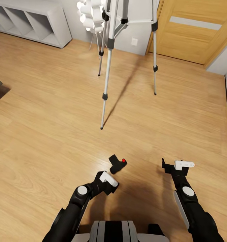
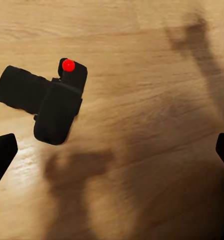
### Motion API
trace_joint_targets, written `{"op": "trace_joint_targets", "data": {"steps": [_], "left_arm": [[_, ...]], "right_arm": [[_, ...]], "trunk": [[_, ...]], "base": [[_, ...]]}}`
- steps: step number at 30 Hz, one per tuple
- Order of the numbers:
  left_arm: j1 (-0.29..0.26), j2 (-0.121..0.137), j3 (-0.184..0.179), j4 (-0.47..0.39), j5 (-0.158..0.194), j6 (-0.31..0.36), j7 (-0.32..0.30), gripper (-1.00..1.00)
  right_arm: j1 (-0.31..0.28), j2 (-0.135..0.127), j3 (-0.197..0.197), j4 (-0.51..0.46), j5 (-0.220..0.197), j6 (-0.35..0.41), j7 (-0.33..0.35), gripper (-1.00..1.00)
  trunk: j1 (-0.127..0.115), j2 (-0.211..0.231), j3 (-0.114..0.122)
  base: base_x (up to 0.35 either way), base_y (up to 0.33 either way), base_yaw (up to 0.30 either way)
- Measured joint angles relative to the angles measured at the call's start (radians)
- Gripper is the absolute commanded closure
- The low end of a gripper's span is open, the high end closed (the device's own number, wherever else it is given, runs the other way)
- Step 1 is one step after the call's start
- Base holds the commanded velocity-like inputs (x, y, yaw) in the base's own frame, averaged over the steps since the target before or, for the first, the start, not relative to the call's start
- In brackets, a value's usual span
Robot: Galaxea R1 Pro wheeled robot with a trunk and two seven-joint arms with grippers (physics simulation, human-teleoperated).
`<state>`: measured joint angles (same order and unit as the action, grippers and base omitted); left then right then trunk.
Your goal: Attach the digital camera to the camera tripod in the bedroom.
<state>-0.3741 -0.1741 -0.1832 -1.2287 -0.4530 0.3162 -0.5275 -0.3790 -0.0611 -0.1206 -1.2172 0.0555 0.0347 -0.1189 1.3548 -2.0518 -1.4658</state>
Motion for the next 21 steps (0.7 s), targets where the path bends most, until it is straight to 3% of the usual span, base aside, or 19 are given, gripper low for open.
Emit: {"op": "trace_joint_targets", "data": {"steps": [8,10,21], "left_arm": [[-0.011,0.0,0.0,-0.019,-0.002,0.022,-0.004,-1.0],[-0.037,0.0,-0.001,-0.019,-0.002,0.073,-0.005,-1.0],[-0.109,0.0,-0.001,0.011,-0.001,0.132,0.0,-1.0]], "right_arm": [[0.0,-0.001,0.0,-0.001,0.0,0.0,0.0,-1.0],[0.0,-0.001,0.0,-0.001,0.0,0.0,0.0,-1.0],[0.0,-0.001,0.0,-0.003,0.0,0.0,0.0,-1.0]], "trunk": [[0.0,0.0,-0.001],[0.0,0.0,-0.001],[0.0,0.0,-0.001]], "base": [[0.0,0.0,0.0],[0.0,0.0,0.0],[0.0,0.0,0.0]]}}
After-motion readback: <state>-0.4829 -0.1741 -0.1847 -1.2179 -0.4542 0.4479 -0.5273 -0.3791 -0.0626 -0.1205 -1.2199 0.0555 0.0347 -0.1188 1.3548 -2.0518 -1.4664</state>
